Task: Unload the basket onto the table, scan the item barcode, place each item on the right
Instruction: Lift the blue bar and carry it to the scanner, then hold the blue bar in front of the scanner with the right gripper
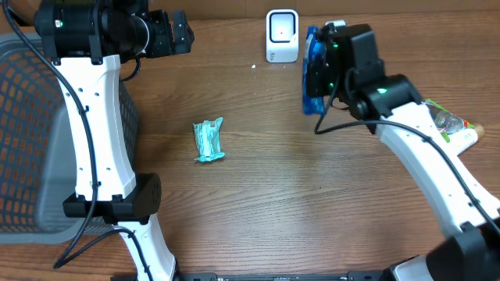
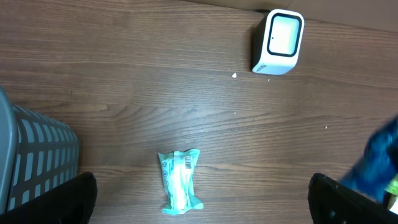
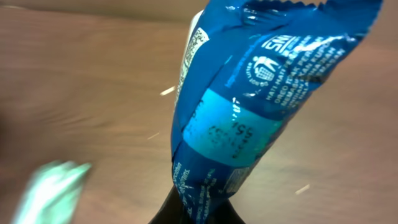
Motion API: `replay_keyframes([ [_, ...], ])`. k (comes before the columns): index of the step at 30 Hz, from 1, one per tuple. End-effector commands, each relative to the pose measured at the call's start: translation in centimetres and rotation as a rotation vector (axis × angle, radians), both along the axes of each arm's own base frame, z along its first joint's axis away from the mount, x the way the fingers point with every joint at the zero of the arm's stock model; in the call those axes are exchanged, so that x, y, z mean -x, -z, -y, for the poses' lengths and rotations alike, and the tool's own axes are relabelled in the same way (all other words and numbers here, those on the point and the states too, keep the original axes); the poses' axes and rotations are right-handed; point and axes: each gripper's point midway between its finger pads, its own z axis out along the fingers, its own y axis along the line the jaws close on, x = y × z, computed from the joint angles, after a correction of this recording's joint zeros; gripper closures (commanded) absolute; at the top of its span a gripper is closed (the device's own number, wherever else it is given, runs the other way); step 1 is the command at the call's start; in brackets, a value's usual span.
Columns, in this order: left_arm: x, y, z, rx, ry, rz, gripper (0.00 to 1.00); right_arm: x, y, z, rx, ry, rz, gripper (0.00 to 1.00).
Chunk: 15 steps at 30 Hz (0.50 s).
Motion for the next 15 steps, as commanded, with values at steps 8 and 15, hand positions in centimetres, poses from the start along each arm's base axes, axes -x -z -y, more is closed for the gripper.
replay_keyframes([
  [8, 0.5, -0.8, 0.4, 0.001, 0.021, 0.022, 0.00, -7.7, -1.1, 2.1, 0.619, -0.107, 0.376, 0.96],
  [15, 0.5, -0.8, 0.4, 0.001, 0.021, 0.022, 0.00, -11.8, -4.4, 3.8, 0.902, 0.018, 0.593, 0.96],
])
